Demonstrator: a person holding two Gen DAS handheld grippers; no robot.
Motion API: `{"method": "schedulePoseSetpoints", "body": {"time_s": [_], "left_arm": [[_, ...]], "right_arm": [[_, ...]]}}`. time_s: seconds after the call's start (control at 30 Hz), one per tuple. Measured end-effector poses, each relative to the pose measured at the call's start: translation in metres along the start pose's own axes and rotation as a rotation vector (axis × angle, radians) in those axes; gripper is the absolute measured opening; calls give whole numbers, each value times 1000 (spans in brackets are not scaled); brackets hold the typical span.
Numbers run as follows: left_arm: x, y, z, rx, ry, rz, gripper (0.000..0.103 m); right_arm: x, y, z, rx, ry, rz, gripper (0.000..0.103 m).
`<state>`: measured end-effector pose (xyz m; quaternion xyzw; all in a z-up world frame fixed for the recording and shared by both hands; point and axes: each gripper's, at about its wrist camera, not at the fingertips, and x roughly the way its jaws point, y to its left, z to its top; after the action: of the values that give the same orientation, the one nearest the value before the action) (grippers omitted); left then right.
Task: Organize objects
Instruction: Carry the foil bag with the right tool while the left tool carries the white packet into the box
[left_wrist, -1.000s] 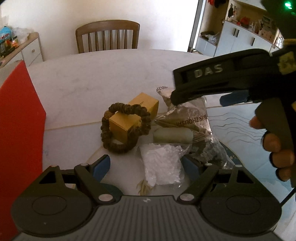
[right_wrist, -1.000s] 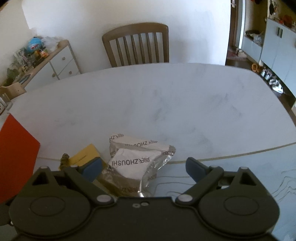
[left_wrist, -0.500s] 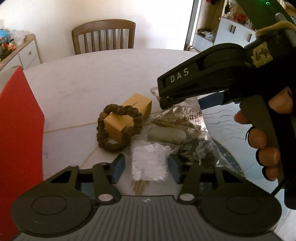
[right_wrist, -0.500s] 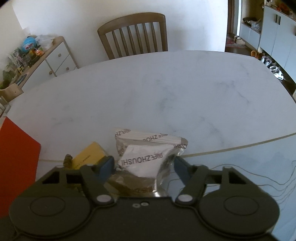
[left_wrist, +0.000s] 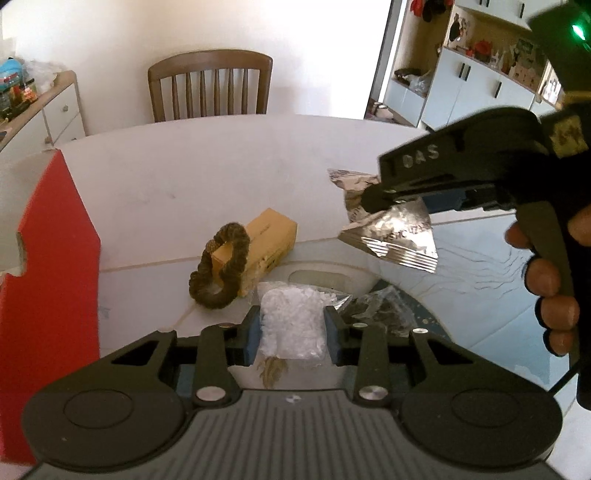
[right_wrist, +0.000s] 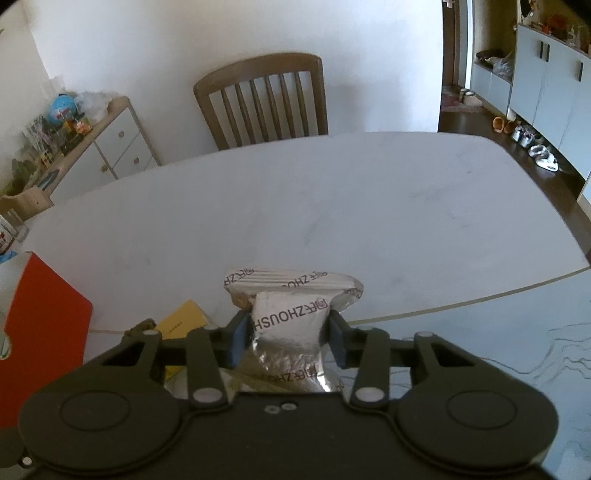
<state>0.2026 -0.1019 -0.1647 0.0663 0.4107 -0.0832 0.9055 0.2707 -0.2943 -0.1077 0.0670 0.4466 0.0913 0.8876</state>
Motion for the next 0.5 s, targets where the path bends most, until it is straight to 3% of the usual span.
{"method": "schedulePoseSetpoints", "body": {"time_s": [0.5], "left_arm": [[-70, 6, 6, -53, -70, -10, 35]], "right_arm": [[-78, 0, -11, -49, -51, 52, 43]]}}
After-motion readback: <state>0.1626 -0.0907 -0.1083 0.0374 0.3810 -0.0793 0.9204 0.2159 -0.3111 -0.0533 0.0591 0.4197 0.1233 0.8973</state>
